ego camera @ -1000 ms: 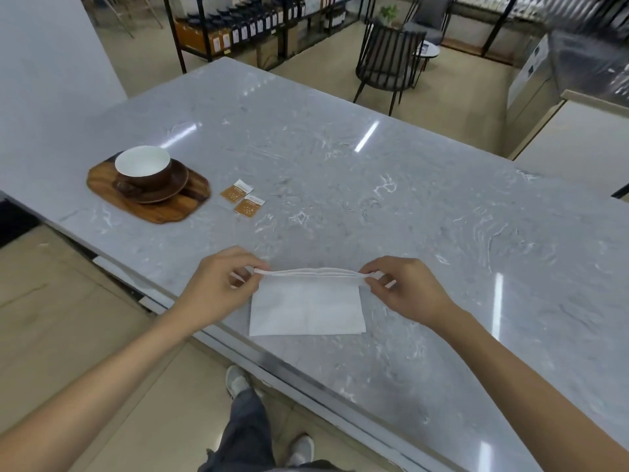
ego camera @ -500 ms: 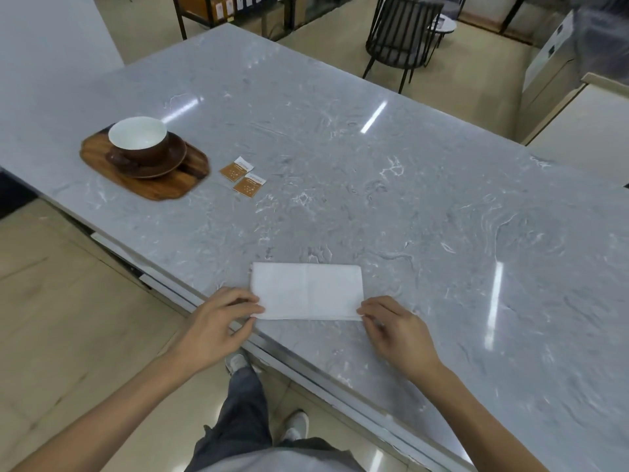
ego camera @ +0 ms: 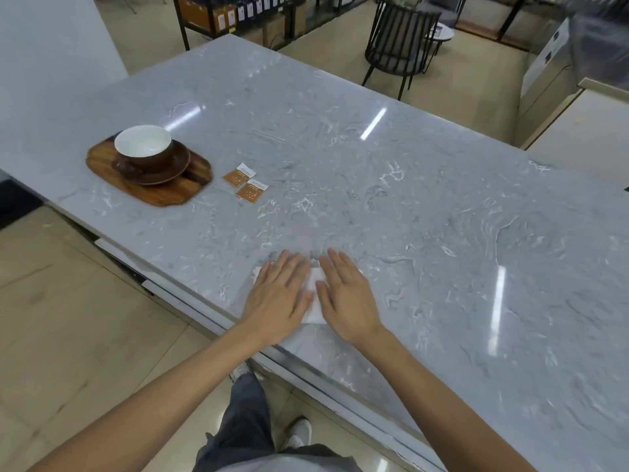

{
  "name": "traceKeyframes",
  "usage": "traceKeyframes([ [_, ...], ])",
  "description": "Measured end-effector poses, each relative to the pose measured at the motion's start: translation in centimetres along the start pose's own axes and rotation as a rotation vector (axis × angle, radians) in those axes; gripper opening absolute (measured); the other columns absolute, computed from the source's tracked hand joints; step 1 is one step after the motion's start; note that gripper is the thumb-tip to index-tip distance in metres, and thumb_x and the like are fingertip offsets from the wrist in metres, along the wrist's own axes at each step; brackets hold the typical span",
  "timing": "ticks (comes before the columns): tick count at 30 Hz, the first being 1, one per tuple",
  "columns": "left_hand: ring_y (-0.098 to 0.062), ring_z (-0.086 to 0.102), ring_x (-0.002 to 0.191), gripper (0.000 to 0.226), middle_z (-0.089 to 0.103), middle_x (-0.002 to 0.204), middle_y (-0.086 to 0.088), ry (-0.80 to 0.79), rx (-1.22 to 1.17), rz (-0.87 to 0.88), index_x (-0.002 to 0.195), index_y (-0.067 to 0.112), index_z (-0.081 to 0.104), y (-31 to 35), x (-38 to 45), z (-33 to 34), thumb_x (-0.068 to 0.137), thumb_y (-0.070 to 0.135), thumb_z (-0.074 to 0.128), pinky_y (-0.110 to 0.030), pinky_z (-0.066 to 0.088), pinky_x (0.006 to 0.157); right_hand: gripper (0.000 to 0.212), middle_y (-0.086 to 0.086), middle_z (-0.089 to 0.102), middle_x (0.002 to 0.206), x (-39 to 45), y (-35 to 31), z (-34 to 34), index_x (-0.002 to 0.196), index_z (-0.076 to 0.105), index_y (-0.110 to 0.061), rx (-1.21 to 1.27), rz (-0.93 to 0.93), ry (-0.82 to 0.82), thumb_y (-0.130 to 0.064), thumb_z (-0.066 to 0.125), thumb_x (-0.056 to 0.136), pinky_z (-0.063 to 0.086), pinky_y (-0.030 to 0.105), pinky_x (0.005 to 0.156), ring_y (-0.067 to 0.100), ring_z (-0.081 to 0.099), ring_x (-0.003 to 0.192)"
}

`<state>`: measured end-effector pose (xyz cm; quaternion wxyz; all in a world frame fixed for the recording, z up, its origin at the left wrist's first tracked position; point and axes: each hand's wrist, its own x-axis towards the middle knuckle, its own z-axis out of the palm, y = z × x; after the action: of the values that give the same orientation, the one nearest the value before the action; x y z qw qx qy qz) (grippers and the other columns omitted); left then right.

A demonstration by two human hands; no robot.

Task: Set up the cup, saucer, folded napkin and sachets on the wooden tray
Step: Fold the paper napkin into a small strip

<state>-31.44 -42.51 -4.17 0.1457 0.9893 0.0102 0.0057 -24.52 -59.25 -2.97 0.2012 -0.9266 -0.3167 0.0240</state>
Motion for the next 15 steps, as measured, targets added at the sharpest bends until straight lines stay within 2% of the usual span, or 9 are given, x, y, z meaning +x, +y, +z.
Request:
traceKeyframes([
  [2, -0.020, -0.007, 0.157, 0.064, 0.004, 0.170, -0.002, -0.037, 0.075, -0.031, 0.161, 0.023, 0.005, -0.6, -0.1, 0.6, 0.105, 0.052, 0.016, -0.041, -0.004, 0.127, 0.056, 0.007, 0.021, 0.171, -0.1, 0.2, 1.3, 0.161, 0.027, -0.012, -0.053, 0.016, -0.051, -0.035, 0.032, 0.110, 0.016, 0.043, 0.129, 0.024, 0.014, 0.159],
  [5, -0.019, -0.008, 0.157, 0.068, 0.001, 0.171, -0.001, -0.040, 0.110, -0.020, 0.161, 0.028, 0.001, -1.9, -0.5, 1.0, 0.101, 0.058, 0.010, -0.043, 0.001, 0.127, 0.062, 0.001, 0.014, 0.172, -1.2, 0.7, 2.7, 0.164, 0.016, -0.017, -0.157, 0.044, -0.050, -0.045, 0.023, 0.109, 0.013, 0.044, 0.129, 0.017, 0.009, 0.159],
  [10, -0.016, -0.013, 0.156, 0.074, -0.007, 0.170, 0.000, -0.037, 0.071, -0.039, 0.161, 0.022, -0.002, -3.0, -0.7, 1.2, 0.101, 0.062, 0.015, -0.040, -0.001, 0.127, 0.077, 0.000, 0.009, 0.173, -2.4, 2.2, 3.0, 0.165, 0.009, -0.017, -0.196, 0.157, -0.029, -0.063, 0.014, 0.103, 0.014, 0.044, 0.129, 0.015, 0.007, 0.159],
  [15, -0.014, -0.015, 0.155, 0.077, -0.011, 0.170, 0.002, -0.054, 0.080, -0.060, 0.160, 0.018, -0.008, -4.6, -1.1, 0.7, 0.100, 0.063, 0.010, -0.039, 0.000, 0.128, 0.080, 0.000, 0.001, 0.173, -2.6, 2.6, 2.7, 0.165, 0.000, -0.017, -0.174, 0.190, -0.046, -0.066, 0.014, 0.102, 0.007, 0.044, 0.129, 0.016, 0.000, 0.160],
])
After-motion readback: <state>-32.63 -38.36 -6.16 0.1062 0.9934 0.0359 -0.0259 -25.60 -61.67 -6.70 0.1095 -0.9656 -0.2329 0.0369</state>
